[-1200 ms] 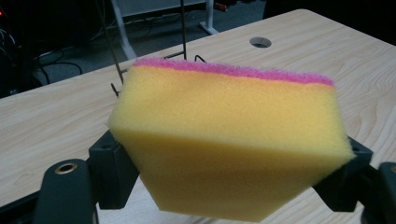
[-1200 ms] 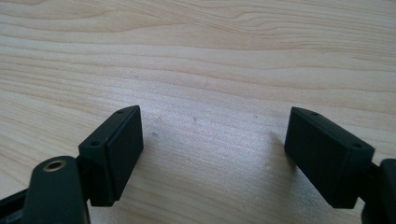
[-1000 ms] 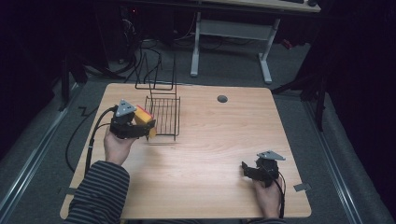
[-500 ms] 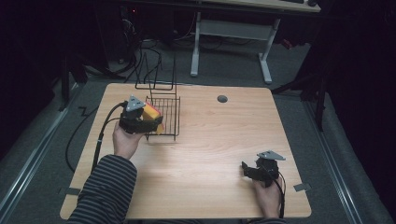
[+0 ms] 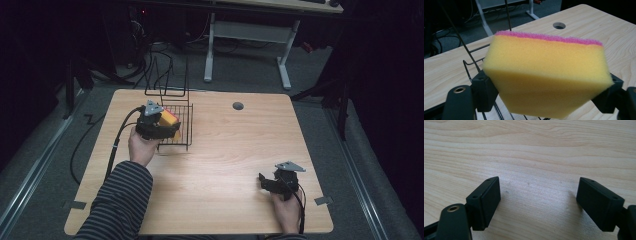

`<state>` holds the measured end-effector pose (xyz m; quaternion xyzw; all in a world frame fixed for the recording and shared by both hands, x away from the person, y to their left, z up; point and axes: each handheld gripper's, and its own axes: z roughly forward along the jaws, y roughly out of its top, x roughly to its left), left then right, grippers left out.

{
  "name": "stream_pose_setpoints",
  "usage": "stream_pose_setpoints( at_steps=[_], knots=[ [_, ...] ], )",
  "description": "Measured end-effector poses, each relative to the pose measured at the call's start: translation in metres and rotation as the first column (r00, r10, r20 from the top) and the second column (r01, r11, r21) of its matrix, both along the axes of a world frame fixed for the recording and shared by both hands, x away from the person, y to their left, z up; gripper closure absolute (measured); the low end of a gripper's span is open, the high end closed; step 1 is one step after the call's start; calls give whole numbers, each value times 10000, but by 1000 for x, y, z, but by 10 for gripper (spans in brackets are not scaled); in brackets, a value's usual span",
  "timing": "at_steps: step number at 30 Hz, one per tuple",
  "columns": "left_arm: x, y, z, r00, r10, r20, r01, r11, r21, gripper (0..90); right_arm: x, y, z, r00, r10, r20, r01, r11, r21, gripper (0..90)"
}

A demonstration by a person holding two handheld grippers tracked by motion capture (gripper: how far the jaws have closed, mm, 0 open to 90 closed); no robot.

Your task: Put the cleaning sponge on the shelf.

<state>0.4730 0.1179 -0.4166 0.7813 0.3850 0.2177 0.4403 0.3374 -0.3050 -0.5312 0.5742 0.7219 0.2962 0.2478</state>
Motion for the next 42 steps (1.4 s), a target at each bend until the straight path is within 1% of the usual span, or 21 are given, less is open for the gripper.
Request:
stream_pose_setpoints(
  at_steps=[2,5,7,12,15,19,21,26,27,31,39,42],
  knots=[
    [3,-3,-1,10000,3,-42,-4,10000,-52,227,0,0,0,10000,0,0,0,10000,1,196],
    [8,-7,-3,9999,-73,-82,74,9998,174,227,0,0,0,10000,-9,-9,9,10000,4,196],
    [10,-9,-6,10000,-20,-72,20,9999,99,227,0,0,0,10000,2,1,-2,10000,0,196],
    [18,-13,-14,9995,123,-279,-120,9999,96,227,0,0,0,10000,3,1,-3,10000,-3,196],
    [22,-12,-18,9993,152,-347,-143,9996,259,227,0,0,0,10000,1,-2,-1,10000,-1,196],
    [26,-13,-22,9986,307,-438,-304,9995,86,226,0,0,0,10000,0,0,0,10000,-1,196],
    [27,-13,-23,9981,396,-462,-396,9992,13,226,0,0,0,10000,-8,-10,8,10000,4,196],
    [32,-13,-27,9975,493,-510,-491,9988,45,226,0,0,0,10000,1,0,-1,10000,-2,196],
    [33,-13,-29,9973,506,-538,-500,9987,110,226,0,0,0,10000,-1,-1,1,10000,-1,196],
    [35,-14,-32,9962,589,-639,-585,9983,80,226,0,0,0,10000,-16,-13,16,10000,5,196],
    [38,-15,-35,9953,599,-762,-588,9981,173,224,0,0,0,10000,-1,-1,1,10000,-1,196],
    [38,-16,-36,9950,647,-766,-641,9979,112,223,0,0,0,10000,0,1,0,10000,-1,196]
  ],
)
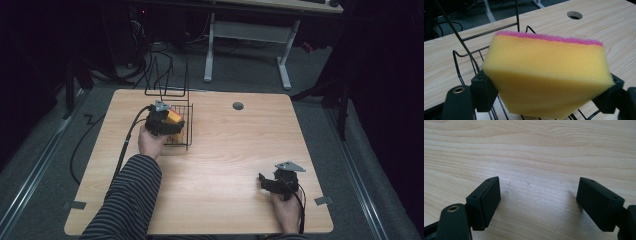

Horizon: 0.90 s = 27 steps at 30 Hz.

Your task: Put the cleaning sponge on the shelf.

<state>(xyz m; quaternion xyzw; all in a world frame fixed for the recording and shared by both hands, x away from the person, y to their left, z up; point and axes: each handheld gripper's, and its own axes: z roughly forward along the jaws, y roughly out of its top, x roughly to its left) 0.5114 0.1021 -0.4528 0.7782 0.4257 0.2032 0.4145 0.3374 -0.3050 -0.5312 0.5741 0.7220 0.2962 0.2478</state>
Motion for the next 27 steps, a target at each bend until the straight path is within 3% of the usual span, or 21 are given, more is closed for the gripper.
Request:
stream_pose_setpoints(
  at_steps=[12,27],
  knots=[
    [3,3,-1,9998,31,-198,-35,9998,-211,205,0,0,0,10000,0,0,0,10000,-1,196],
    [4,3,-3,9996,28,-284,-36,9996,-276,119,0,0,0,10000,0,-1,0,10000,2,196]
  ],
)
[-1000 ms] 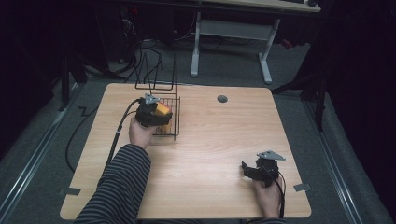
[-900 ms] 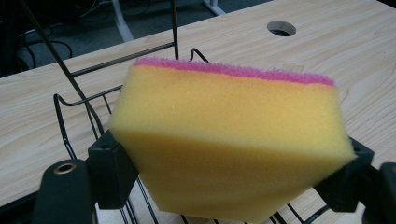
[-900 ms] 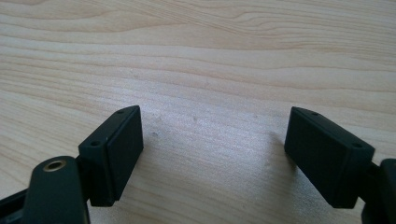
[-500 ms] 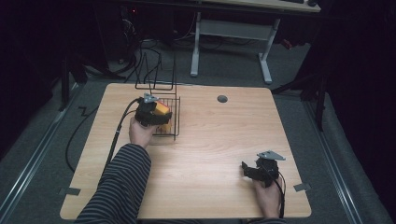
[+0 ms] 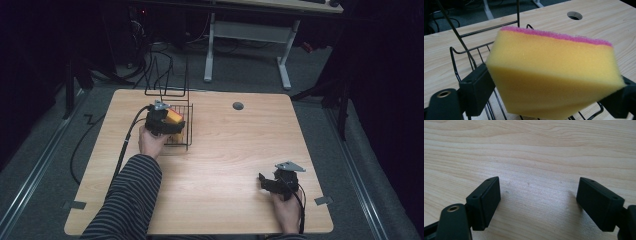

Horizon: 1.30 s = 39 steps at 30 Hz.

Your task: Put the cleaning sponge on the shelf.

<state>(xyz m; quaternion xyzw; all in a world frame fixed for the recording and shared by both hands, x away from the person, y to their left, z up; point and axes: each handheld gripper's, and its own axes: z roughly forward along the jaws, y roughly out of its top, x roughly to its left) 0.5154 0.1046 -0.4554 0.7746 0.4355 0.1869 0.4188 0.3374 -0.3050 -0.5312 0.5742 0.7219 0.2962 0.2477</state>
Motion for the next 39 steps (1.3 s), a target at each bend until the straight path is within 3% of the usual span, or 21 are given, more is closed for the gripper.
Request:
stream_pose_setpoints(
  at_steps=[12,20,26,39],
  knots=[
    [-2,2,3,9998,-149,-91,148,9998,-105,8,0,0,0,10000,0,2,0,10000,-2,196],
    [-8,3,10,9995,-301,-67,300,9995,-133,0,0,0,0,10000,4,2,-4,10000,-3,196],
    [-15,1,15,9993,-355,90,353,9991,249,0,0,0,0,10000,-21,-19,21,10000,6,196],
    [-28,3,22,9987,-476,170,471,9984,327,0,0,0,0,10000,-15,-11,15,10000,3,196]
  ],
)
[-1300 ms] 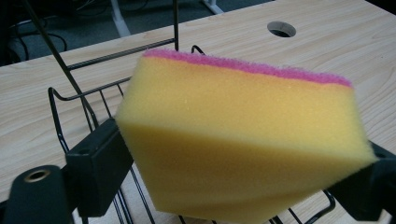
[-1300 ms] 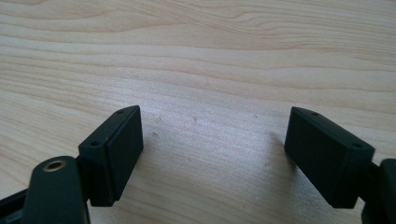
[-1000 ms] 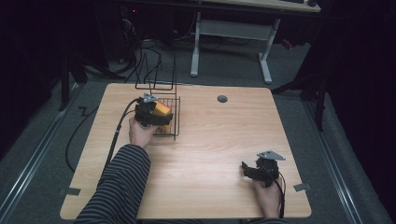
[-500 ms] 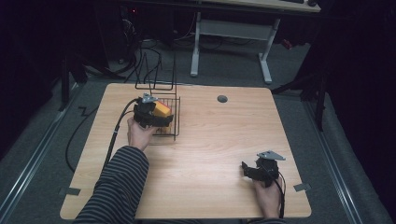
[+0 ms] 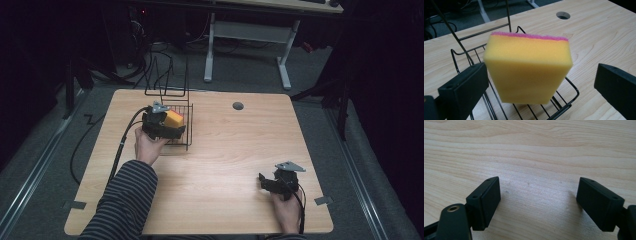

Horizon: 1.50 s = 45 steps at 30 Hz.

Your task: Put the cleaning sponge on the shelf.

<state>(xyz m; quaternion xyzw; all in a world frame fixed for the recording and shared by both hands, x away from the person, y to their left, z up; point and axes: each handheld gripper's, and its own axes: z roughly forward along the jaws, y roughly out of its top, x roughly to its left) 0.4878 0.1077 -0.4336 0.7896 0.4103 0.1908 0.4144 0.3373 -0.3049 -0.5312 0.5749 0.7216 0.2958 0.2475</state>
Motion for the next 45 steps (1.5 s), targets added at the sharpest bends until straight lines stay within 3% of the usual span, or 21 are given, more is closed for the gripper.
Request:
stream_pose_setpoints(
  at_steps=[26,45],
  knots=[
    [-32,28,14,9990,-127,422,150,9983,-559,16,0,0,0,10000,15,11,-15,10000,-5,196],
    [-46,44,19,9986,-20,537,60,9972,-744,21,0,0,0,10000,17,13,-17,10000,-4,196]
  ],
)
